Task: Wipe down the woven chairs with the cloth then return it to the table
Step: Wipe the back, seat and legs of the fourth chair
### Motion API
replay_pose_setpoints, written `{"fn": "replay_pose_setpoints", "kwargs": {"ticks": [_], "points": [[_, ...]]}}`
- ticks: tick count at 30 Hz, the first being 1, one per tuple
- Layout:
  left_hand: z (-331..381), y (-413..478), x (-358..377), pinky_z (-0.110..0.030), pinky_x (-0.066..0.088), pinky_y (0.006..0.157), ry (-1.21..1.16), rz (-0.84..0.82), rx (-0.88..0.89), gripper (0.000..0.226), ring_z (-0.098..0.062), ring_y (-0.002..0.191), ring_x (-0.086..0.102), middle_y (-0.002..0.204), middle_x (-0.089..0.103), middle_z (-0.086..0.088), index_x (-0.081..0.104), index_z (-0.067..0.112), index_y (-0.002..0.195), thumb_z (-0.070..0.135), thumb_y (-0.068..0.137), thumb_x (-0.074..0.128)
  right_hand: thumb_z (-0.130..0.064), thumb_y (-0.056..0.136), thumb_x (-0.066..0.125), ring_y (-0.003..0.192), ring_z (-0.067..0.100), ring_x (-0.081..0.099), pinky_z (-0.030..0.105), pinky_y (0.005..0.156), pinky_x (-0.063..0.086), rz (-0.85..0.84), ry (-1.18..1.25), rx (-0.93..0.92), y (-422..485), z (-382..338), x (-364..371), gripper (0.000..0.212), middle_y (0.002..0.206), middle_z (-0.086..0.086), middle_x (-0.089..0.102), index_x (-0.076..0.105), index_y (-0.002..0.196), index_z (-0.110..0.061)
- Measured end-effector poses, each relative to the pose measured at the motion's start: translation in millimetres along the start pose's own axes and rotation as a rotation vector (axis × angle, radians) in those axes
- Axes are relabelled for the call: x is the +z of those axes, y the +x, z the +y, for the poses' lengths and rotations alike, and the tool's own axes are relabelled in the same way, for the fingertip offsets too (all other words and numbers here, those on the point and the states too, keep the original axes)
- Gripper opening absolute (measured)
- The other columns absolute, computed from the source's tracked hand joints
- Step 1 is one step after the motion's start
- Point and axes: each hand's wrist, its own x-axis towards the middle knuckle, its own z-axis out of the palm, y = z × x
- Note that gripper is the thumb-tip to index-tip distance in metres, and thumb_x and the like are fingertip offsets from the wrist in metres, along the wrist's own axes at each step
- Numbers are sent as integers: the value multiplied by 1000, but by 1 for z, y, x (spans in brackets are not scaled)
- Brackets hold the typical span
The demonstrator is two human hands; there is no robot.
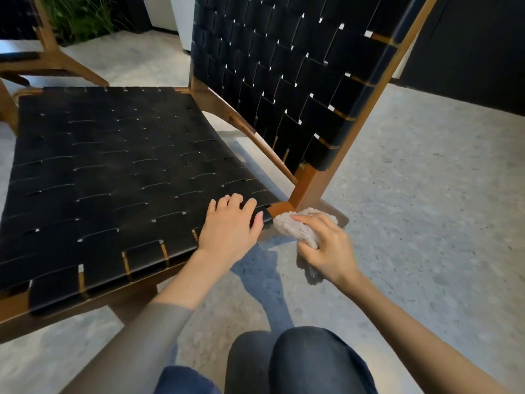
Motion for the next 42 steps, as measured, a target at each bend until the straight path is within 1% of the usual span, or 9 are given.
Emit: {"fn": "replay_pose_setpoints", "kwargs": {"ticks": [7,14,17,21,25,29,32,37,42], "points": [[26,12,22,-52,35,105,180,93,-15,60,-45,127,43,140,44,-19,38,19,142,53,98,17,-4,90,49,129,12,37,32,110,31,154,195,247,9,32,0,51,139,3,46,44,140,-16],[23,14,26,-51,39,103,189,141,36,60,-46,125,45,140,46,-19,39,19,143,54,98,17,-19,98,38,134,30,30,48,114,22,209,290,644,43,34,15,48,146,11,34,33,146,-22],[26,11,31,-49,34,106,156,207,76,54,-42,129,42,141,46,-18,39,19,143,47,101,19,-20,98,33,137,26,30,49,115,22,151,295,548,50,33,15,49,149,7,34,32,146,-24],[37,10,43,-47,29,110,156,279,158,47,-38,134,36,145,40,-16,26,19,148,36,104,25,-59,98,15,146,29,18,57,115,18,-14,501,604,40,34,24,59,159,2,21,18,151,-33],[49,17,53,-43,27,113,181,363,205,57,-29,133,41,142,46,-10,18,12,150,25,101,42,-26,104,27,148,19,-3,56,118,6,-9,375,295,24,33,28,58,162,-6,-3,-4,153,-29],[70,20,70,-51,1,115,347,443,59,87,-24,127,48,130,57,-6,18,4,149,24,81,70,-24,102,43,148,18,-4,35,121,6,10,259,118,20,52,42,77,161,2,-7,-17,150,-19],[85,23,94,-48,8,116,377,558,-61,83,-21,131,44,135,52,-5,19,3,148,23,82,65,-37,98,46,142,17,14,5,106,12,-9,102,6,26,77,45,84,159,9,0,-18,149,-17],[94,40,123,-41,15,112,404,779,-134,66,-20,136,38,147,40,-5,17,5,149,29,97,48,-52,91,50,135,29,28,36,103,37,-9,-104,-178,38,122,53,88,149,19,16,-9,149,-20],[101,47,133,-44,-5,114,404,777,-220,63,-25,139,22,153,28,-9,8,5,150,35,101,32,-41,84,70,133,32,28,45,110,32,-119,-57,-62,44,193,60,98,145,20,22,5,151,-14]]}}
